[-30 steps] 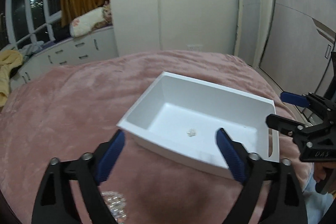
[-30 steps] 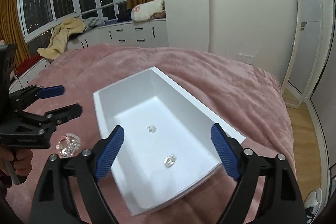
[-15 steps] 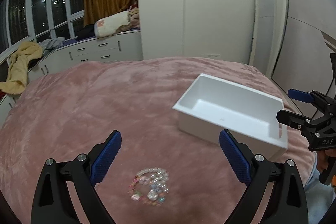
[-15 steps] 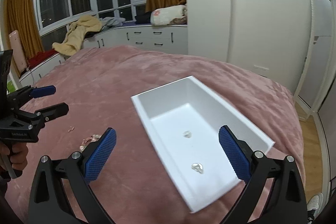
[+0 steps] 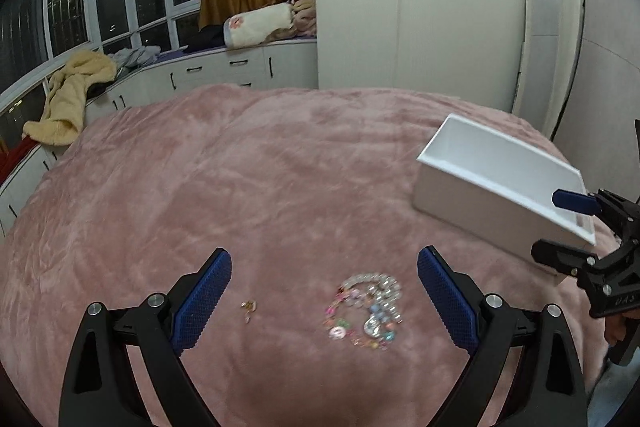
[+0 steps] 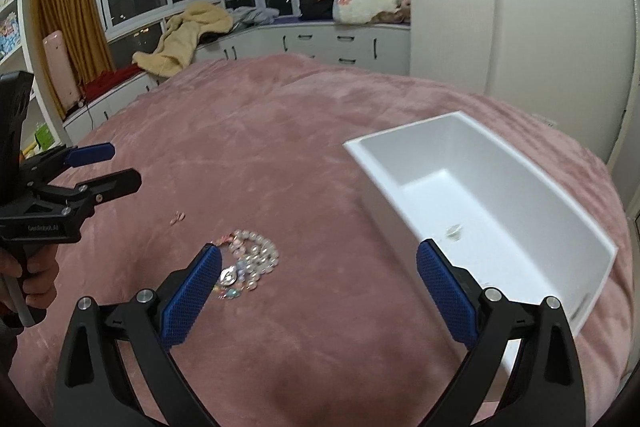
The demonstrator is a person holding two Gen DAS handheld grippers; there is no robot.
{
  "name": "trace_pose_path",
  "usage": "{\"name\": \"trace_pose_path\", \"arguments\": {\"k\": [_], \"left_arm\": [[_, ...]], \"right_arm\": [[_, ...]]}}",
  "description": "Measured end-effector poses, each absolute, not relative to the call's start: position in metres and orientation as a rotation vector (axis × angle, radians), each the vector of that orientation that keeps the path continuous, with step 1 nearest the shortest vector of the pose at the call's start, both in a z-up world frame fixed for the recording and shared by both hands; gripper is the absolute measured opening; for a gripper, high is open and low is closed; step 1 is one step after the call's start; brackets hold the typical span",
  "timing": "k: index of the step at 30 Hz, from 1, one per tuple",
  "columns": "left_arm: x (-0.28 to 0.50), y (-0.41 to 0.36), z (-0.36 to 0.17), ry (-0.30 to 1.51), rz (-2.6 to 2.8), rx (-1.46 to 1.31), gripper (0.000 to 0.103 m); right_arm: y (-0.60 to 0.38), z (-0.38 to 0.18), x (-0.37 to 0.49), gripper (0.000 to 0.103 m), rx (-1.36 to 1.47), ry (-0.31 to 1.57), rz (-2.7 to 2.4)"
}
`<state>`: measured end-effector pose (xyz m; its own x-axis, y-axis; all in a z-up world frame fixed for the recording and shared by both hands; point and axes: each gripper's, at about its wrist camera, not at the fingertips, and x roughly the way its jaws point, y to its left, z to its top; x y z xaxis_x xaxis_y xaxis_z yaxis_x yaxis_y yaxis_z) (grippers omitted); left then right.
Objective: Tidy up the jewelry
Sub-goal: 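Move both open tools back over the jewelry pile, then grasp the gold pearl earring with the left tool while the right tool grips a heart charm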
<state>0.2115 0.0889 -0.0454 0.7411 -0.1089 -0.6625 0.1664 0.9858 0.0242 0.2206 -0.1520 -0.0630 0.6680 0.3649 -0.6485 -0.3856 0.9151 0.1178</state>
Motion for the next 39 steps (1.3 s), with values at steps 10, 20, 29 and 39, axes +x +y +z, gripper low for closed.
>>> {"name": "trace_pose_path", "arguments": {"k": [10,20,29,39], "left_arm": [[0.231,0.127,-0.111,0.818,-0.098,0.049,0.095],[0.254,0.146,-0.155,0.865,-0.069,0.032,0.091],[0.271,0.152,-0.187,0.867,-0.112,-0.008,0.082],[0.268,0.154,-0.218,0.825,-0.106,-0.027,0.081]], "right_arm": [[-0.111,-0.120,0.228,0.097,-0.007,0.825,0.495],[-0.079,-0.166,0.230,0.073,0.010,0.896,0.610],[-0.059,-0.172,0.238,0.044,0.063,0.841,0.723],[-0.035,-0.202,0.259,0.024,0.034,0.916,0.727]]}}
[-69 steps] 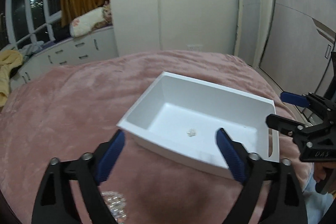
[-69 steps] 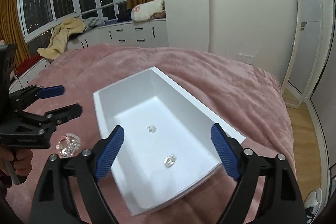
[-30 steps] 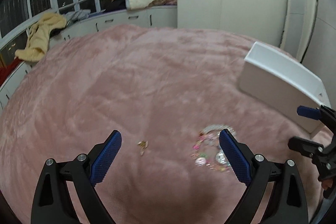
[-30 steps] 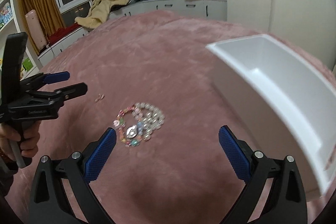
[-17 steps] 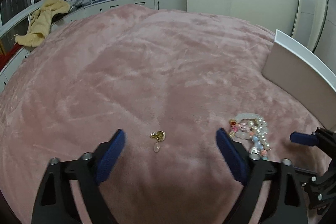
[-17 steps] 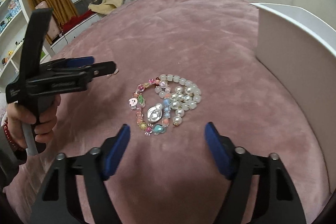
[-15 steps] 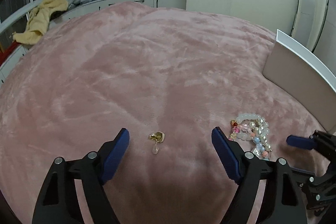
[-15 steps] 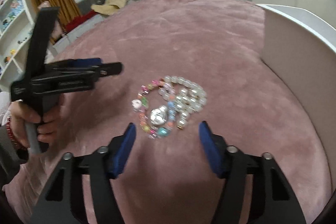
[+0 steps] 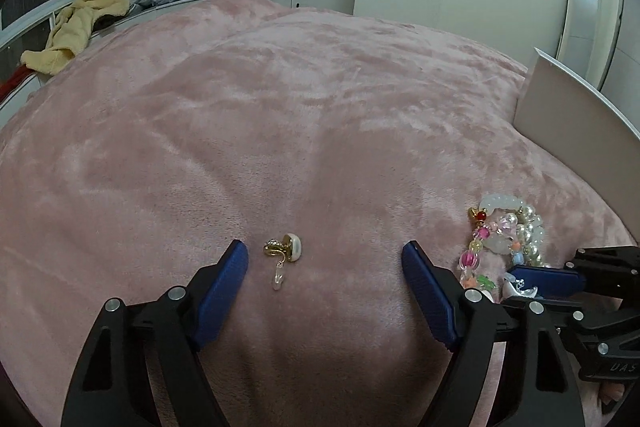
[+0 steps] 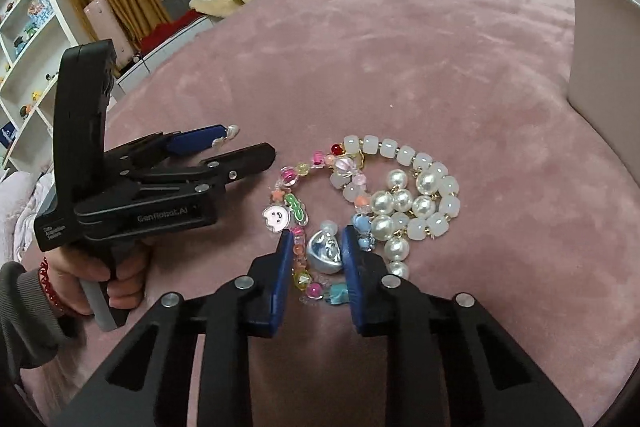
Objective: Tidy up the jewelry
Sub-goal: 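Grasp the gold pearl earring with the left tool while the right tool grips a heart charm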
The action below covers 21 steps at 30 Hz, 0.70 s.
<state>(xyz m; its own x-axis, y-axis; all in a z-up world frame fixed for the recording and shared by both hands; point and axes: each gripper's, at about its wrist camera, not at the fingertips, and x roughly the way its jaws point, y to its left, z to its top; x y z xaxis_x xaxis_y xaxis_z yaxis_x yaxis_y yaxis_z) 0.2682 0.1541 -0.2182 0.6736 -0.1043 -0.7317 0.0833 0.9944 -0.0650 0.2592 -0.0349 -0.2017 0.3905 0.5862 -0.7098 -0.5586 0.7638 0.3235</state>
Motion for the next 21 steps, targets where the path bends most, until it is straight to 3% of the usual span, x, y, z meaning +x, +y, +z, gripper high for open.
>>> {"name": "trace_pose_path", "arguments": {"k": [6,14,21], "left_arm": [[0.268,0.158,-0.215,0.824,-0.106,-0.050,0.075],[0.263,0.170,-0.206,0.863,-0.135,-0.118,0.039],[0.262,0.170,-0.201,0.893,-0.119,-0.090,0.022]], "right_arm": [[-0.044,-0.196,0.255,0.023,0.066,0.899,0.719],[-0.058,-0.189,0.248,0.023,0.085,0.890,0.697],[-0.069,-0.177,0.239,0.023,0.092,0.871,0.680]]}}
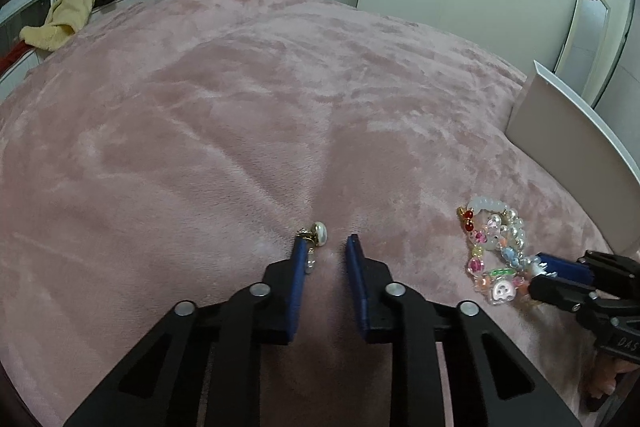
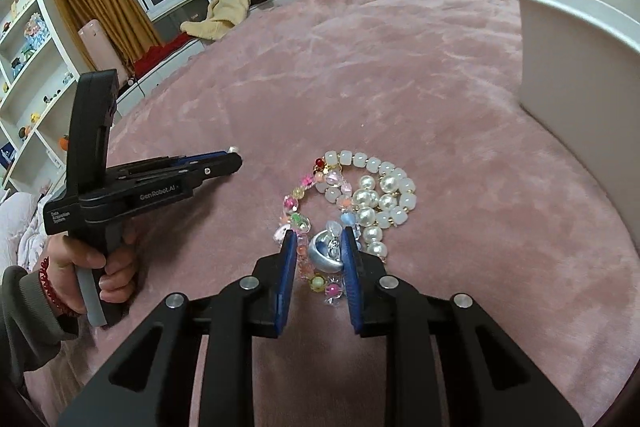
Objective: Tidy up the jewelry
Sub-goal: 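Grasp the gold pearl earring with the left tool while the right tool grips a heart charm, then pull the silver heart charm free of the bead bracelet with the right tool and lift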
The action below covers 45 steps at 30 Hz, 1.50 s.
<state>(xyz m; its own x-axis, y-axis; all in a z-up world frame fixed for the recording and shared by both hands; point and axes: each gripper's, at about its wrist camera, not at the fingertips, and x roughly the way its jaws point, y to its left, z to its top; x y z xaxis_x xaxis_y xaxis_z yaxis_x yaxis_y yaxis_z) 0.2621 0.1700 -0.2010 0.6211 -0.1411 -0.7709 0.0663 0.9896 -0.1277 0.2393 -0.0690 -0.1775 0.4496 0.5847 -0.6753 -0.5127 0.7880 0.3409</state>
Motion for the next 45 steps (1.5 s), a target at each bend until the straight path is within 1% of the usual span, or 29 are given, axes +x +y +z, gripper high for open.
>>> {"name": "trace_pose_path", "arguments": {"k": [7,16,26,30,32,33,36,39,40,43,44,45], "left_arm": [[0.260,0.165,-0.197,0.913,-0.077,-0.053,0.012],[0.249,0.164,-0.186,0.905,-0.078,-0.059,0.012],[0.239,0.158,-0.154,0.853,-0.110,-0.072,0.012],[0.238,0.157,-0.150,0.851,-0.111,-0.072,0.012],[0.238,0.155,-0.149,0.848,-0.110,-0.067,0.012],[0.237,0.155,-0.148,0.849,-0.113,-0.063,0.012],[0.232,0.154,-0.144,0.845,-0.117,-0.050,0.012],[0.228,0.154,-0.141,0.841,-0.127,-0.048,0.012],[0.228,0.154,-0.140,0.840,-0.130,-0.048,0.012],[0.226,0.151,-0.136,0.834,-0.143,-0.039,0.012],[0.226,0.148,-0.134,0.832,-0.148,-0.032,0.012],[0.226,0.147,-0.134,0.831,-0.151,-0.027,0.012]], "right_arm": [[-0.083,-0.165,0.229,0.023,0.107,0.849,0.658],[-0.094,-0.145,0.220,0.023,0.113,0.808,0.642],[-0.103,-0.122,0.215,0.023,0.108,0.767,0.616],[-0.096,-0.131,0.213,0.025,0.084,0.798,0.646],[-0.087,-0.143,0.214,0.026,0.048,0.831,0.629],[-0.084,-0.151,0.217,0.028,0.037,0.855,0.617],[-0.078,-0.175,0.227,0.028,0.023,0.913,0.580],[-0.076,-0.187,0.227,0.020,-0.028,0.914,0.555],[-0.078,-0.187,0.227,0.007,-0.009,0.910,0.558],[-0.083,-0.184,0.225,0.005,-0.007,0.899,0.562],[-0.085,-0.182,0.223,0.000,-0.004,0.896,0.571],[-0.086,-0.181,0.221,0.001,-0.002,0.888,0.579]]}}
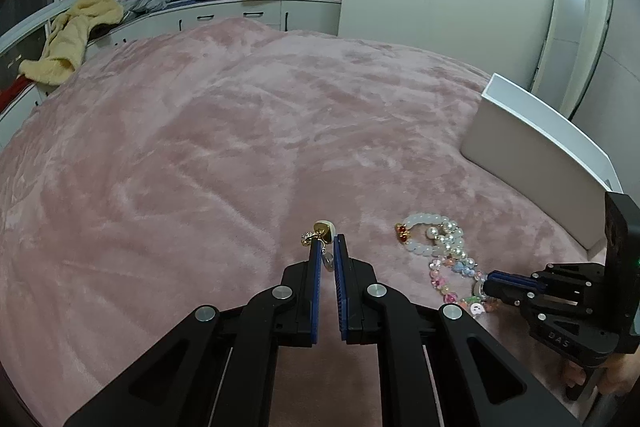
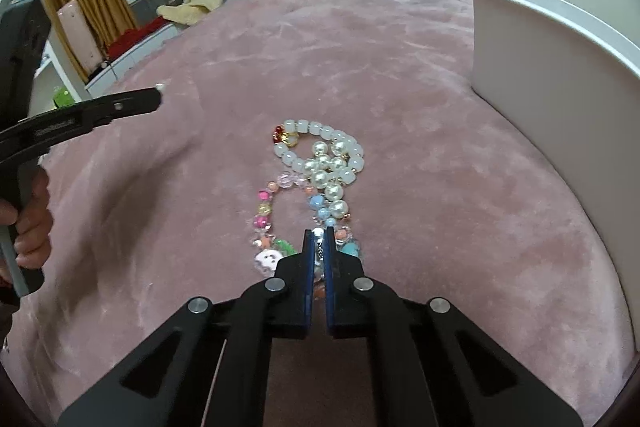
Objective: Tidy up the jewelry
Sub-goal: 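Pull the silver heart charm free of the bead bracelet with the right tool and lift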
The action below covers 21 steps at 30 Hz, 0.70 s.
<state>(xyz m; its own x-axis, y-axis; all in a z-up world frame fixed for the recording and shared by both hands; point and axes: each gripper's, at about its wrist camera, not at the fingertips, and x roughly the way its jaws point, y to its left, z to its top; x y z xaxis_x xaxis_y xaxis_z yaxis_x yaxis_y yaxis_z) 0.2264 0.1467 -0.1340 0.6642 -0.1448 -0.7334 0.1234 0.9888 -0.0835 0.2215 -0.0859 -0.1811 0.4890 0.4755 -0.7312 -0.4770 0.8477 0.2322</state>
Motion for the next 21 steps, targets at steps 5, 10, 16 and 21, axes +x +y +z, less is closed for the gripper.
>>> {"name": "trace_pose_path", "arguments": {"k": [5,10,16,21], "left_arm": [[0.227,0.139,-0.133,0.829,-0.166,-0.026,0.012],[0.226,0.133,-0.132,0.828,-0.181,-0.019,0.012],[0.224,0.128,-0.130,0.828,-0.195,-0.017,0.012],[0.222,0.124,-0.127,0.827,-0.202,-0.013,0.012]], "right_arm": [[-0.104,-0.163,0.220,0.001,0.108,0.835,0.593],[-0.101,-0.164,0.220,0.004,0.083,0.859,0.593],[-0.084,-0.182,0.225,0.004,0.027,0.916,0.602],[-0.084,-0.186,0.223,0.037,0.057,0.928,0.607]]}}
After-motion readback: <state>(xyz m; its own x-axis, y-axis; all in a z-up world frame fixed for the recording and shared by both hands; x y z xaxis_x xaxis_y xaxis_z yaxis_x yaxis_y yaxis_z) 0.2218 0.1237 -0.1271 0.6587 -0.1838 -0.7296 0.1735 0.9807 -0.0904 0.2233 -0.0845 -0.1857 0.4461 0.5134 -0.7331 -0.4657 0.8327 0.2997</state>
